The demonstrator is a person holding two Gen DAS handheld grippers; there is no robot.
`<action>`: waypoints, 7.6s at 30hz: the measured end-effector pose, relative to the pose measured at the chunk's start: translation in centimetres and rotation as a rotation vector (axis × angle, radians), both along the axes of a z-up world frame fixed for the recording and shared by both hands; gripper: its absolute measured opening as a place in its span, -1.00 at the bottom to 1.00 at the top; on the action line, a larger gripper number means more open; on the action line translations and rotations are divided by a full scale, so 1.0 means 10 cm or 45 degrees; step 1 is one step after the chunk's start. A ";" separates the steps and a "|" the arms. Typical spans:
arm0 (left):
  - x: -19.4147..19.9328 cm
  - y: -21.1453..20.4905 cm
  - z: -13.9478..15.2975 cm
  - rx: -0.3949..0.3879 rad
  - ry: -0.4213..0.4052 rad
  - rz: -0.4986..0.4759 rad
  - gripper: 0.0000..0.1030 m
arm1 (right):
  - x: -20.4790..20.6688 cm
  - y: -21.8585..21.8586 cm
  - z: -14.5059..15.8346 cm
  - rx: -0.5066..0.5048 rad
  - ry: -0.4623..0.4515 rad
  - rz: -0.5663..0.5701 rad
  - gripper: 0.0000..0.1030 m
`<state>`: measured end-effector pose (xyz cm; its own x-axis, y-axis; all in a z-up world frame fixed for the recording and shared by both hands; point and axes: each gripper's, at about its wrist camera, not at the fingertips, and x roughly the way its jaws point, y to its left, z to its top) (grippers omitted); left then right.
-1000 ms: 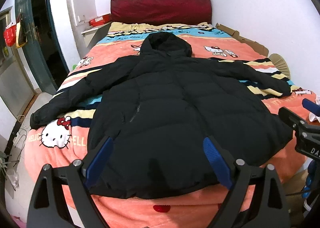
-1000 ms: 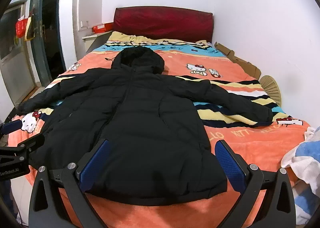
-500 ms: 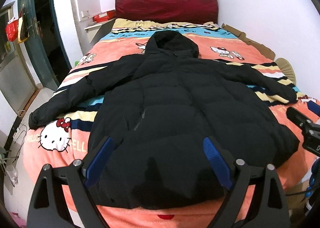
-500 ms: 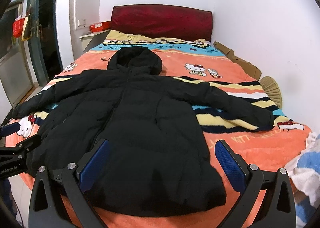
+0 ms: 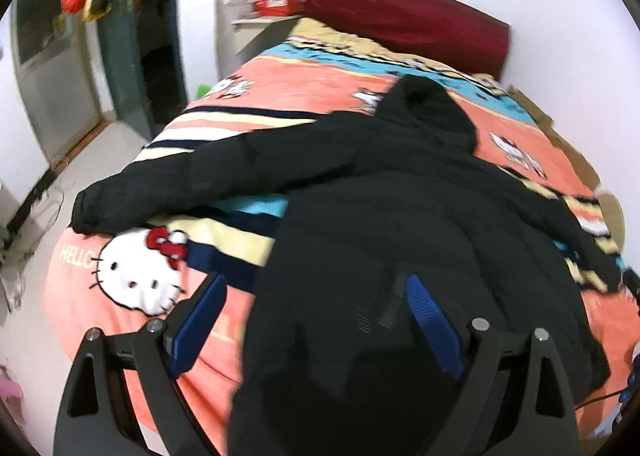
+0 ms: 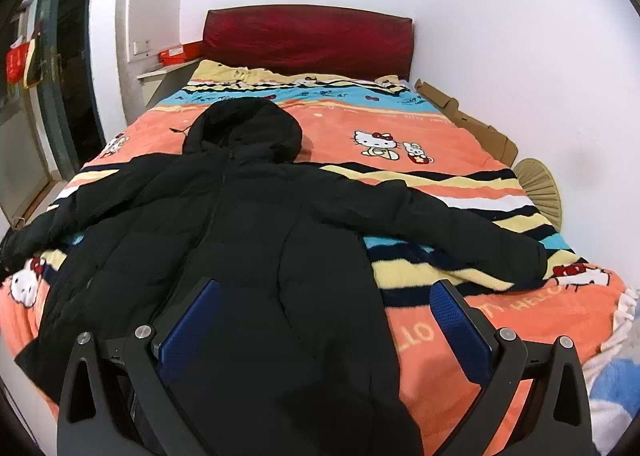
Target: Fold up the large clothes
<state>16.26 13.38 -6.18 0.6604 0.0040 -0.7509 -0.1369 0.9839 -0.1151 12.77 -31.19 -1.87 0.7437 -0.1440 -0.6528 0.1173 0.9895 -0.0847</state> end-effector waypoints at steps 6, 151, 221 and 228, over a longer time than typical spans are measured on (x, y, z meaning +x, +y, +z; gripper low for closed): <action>0.32 1.00 -0.23 -0.210 0.034 0.201 0.78 | 0.23 -0.10 0.01 -0.007 -0.008 -0.030 0.99; 2.55 -1.13 -0.74 0.031 0.021 -0.338 -0.14 | 2.38 0.04 -1.23 0.099 0.388 0.143 0.99; 0.11 -1.76 0.17 0.158 -0.118 -0.388 -0.10 | -0.11 -1.26 -0.53 0.271 0.230 -0.129 0.66; 0.27 -1.58 -0.12 0.141 -0.060 -0.307 -0.10 | -0.07 -1.69 -0.68 0.318 0.208 -0.258 0.70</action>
